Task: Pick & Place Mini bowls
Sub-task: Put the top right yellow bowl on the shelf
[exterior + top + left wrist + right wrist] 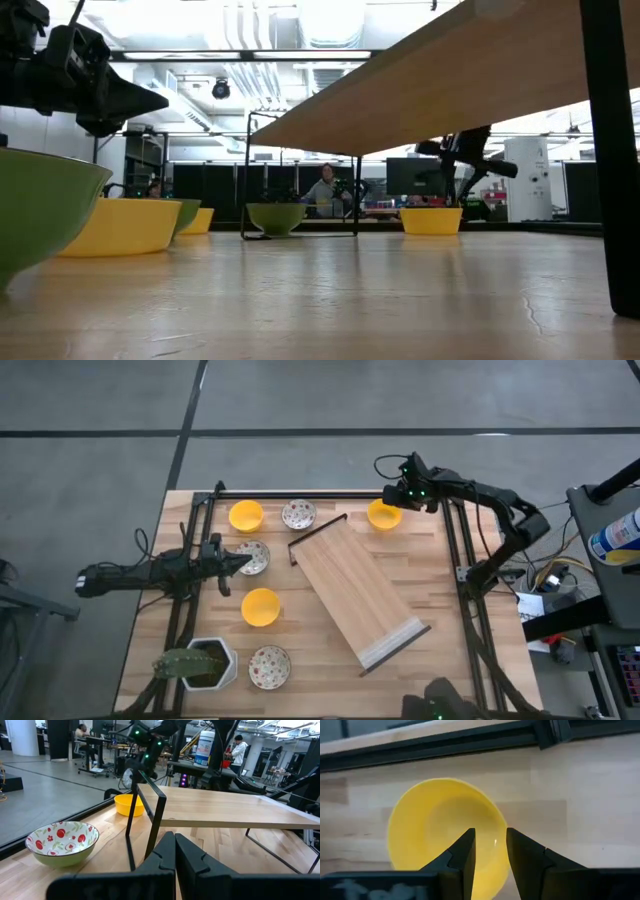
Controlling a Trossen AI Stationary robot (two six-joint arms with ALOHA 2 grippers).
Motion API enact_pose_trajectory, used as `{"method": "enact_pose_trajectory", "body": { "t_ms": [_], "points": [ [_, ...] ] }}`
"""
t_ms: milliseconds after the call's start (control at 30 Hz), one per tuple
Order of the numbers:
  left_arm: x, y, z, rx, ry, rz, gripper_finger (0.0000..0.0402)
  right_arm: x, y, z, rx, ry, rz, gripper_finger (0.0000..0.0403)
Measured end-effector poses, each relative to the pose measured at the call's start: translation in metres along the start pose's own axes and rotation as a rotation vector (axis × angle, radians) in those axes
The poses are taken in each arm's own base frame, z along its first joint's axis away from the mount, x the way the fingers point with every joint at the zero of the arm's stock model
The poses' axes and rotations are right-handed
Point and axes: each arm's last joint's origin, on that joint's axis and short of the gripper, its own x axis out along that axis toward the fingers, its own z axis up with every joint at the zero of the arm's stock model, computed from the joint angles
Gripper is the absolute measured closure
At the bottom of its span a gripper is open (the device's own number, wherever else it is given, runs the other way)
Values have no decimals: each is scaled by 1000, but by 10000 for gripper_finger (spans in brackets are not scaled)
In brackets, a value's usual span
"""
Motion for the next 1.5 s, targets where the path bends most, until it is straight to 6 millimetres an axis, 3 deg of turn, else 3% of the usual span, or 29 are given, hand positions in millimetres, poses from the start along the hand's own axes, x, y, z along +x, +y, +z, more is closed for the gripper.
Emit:
{"method": "enact_pose_trajectory", "body": {
  "t_ms": [500,767,900,1100,1267,1500],
  "points": [
    [0,0,0,0,0,0,402,34,6,12,-116,125,-110,313],
    [0,0,0,0,0,0,402,31,6,11,-211,130,-107,384],
    [0,0,0,0,0,0,402,24,4,9,-232,145,-113,393],
    [0,0,0,0,0,1,402,-16,8,9,-308,130,-97,394],
    [0,0,0,0,0,0,402,-71,8,3,-343,100,-45,394],
    [0,0,0,0,0,0,402,-152,11,-38,-488,108,116,394]
  ]
}}
